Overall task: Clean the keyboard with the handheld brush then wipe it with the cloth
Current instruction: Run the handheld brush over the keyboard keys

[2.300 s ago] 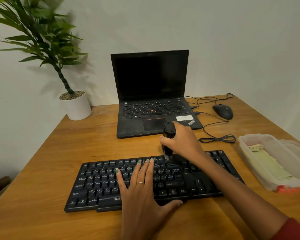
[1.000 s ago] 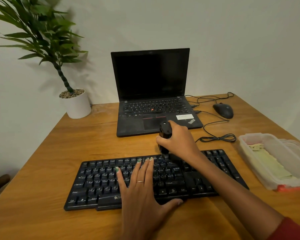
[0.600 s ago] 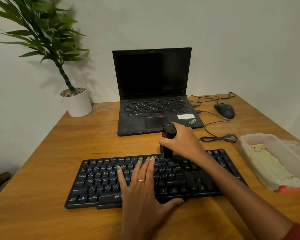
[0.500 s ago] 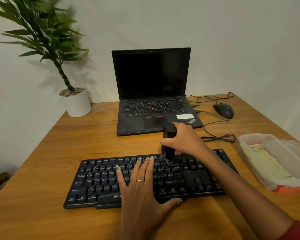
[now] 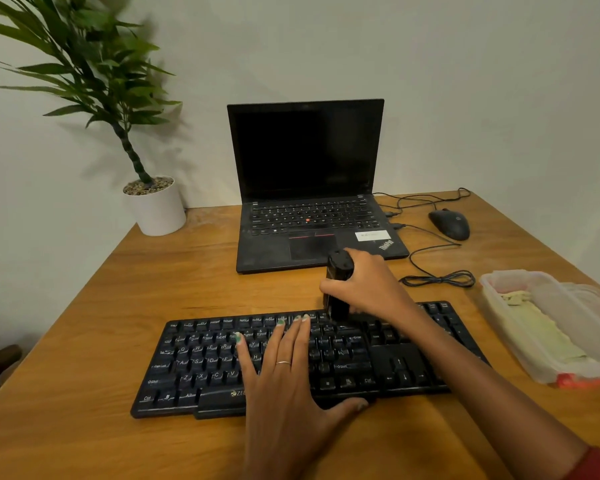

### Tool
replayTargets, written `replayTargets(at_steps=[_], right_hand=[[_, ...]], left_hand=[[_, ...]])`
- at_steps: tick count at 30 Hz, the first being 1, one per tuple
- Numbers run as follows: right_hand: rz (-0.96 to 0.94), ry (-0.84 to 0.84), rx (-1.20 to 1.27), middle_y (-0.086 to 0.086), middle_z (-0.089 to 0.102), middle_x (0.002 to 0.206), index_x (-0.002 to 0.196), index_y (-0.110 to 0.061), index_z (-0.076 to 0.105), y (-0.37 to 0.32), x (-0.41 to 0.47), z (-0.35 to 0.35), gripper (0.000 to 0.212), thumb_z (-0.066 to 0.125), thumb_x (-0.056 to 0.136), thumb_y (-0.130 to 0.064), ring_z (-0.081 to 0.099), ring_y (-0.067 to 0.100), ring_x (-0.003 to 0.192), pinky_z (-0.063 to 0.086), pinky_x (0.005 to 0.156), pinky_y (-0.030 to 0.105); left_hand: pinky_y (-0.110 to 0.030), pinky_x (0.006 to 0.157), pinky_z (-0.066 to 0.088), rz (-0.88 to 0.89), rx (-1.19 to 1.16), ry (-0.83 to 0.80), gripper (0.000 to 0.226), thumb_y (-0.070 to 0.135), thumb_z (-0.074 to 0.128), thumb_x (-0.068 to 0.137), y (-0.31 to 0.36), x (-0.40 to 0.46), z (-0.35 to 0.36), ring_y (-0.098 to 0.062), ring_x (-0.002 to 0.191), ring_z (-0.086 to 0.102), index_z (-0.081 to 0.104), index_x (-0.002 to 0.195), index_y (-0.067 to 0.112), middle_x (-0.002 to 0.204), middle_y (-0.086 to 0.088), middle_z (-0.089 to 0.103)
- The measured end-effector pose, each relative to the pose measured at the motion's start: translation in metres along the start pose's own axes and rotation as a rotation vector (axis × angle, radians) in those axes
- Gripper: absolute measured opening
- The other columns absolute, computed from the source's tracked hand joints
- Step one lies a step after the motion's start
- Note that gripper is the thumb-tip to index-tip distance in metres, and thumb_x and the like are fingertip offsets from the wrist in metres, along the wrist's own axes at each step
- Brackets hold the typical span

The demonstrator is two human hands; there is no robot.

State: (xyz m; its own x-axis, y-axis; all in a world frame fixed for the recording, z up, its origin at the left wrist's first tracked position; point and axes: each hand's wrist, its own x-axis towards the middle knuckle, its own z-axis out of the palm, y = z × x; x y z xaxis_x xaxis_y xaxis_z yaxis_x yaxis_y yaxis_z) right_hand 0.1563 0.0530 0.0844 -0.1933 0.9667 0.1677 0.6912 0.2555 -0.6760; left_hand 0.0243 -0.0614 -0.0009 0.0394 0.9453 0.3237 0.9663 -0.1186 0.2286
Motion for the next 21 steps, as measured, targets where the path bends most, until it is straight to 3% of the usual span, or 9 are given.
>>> replayTargets(at_steps=[6,10,13,15,18,21], right_hand=[[-0.009,0.127,-0.047,-0.001,0.062,0.069,0.085,-0.012,0.055,0.0,0.002,0.006,0.024,0.067,0.077,-0.031,0.06,0.017,0.064,0.05,0.057,0.032],[0.066,-0.095,-0.04,0.004,0.066,0.073,0.097,-0.007,0.055,-0.001,0.006,-0.005,0.032,0.068,0.076,-0.028,0.065,0.016,0.054,0.055,0.047,0.028],[0.094,-0.03,-0.195,0.003,0.065,0.082,0.11,-0.01,0.055,0.005,0.011,-0.015,0.046,0.069,0.075,-0.037,0.066,0.019,0.071,0.058,0.06,0.033],[0.053,0.013,-0.254,0.002,0.065,0.086,0.105,-0.014,0.058,0.005,0.006,-0.013,0.043,0.069,0.073,-0.041,0.063,0.022,0.081,0.057,0.067,0.037],[0.017,-0.069,-0.143,-0.001,0.065,0.08,0.088,-0.016,0.057,0.001,-0.006,-0.01,0.026,0.07,0.074,-0.034,0.064,0.018,0.073,0.057,0.061,0.035],[0.073,-0.021,-0.19,-0.001,0.064,0.083,0.092,-0.015,0.056,0.004,-0.005,-0.021,0.027,0.069,0.076,-0.034,0.062,0.016,0.075,0.055,0.062,0.03]], left_hand=[[-0.061,0.11,0.008,0.003,-0.006,-0.013,0.114,0.098,0.029,0.063,0.0,-0.001,0.0,-0.023,0.125,0.053,0.048,0.138,0.014,0.134,-0.001,0.058],[-0.061,0.11,0.008,-0.002,-0.003,-0.017,0.115,0.098,0.028,0.063,0.0,0.0,0.0,-0.023,0.125,0.054,0.05,0.137,0.013,0.134,-0.002,0.058],[-0.06,0.111,0.007,0.008,0.0,-0.012,0.114,0.098,0.029,0.063,0.0,-0.001,-0.001,-0.023,0.125,0.054,0.05,0.136,0.013,0.134,-0.002,0.058],[-0.06,0.111,0.007,0.006,-0.002,-0.007,0.114,0.098,0.029,0.063,0.0,-0.001,-0.001,-0.023,0.125,0.054,0.051,0.136,0.013,0.134,-0.002,0.058],[-0.061,0.111,0.007,0.006,-0.005,-0.009,0.114,0.098,0.029,0.063,-0.001,-0.001,-0.001,-0.023,0.125,0.053,0.05,0.137,0.013,0.134,-0.002,0.058],[-0.06,0.111,0.006,0.012,-0.001,-0.017,0.114,0.097,0.03,0.063,-0.001,-0.001,-0.001,-0.023,0.126,0.053,0.049,0.137,0.013,0.135,-0.002,0.057]])
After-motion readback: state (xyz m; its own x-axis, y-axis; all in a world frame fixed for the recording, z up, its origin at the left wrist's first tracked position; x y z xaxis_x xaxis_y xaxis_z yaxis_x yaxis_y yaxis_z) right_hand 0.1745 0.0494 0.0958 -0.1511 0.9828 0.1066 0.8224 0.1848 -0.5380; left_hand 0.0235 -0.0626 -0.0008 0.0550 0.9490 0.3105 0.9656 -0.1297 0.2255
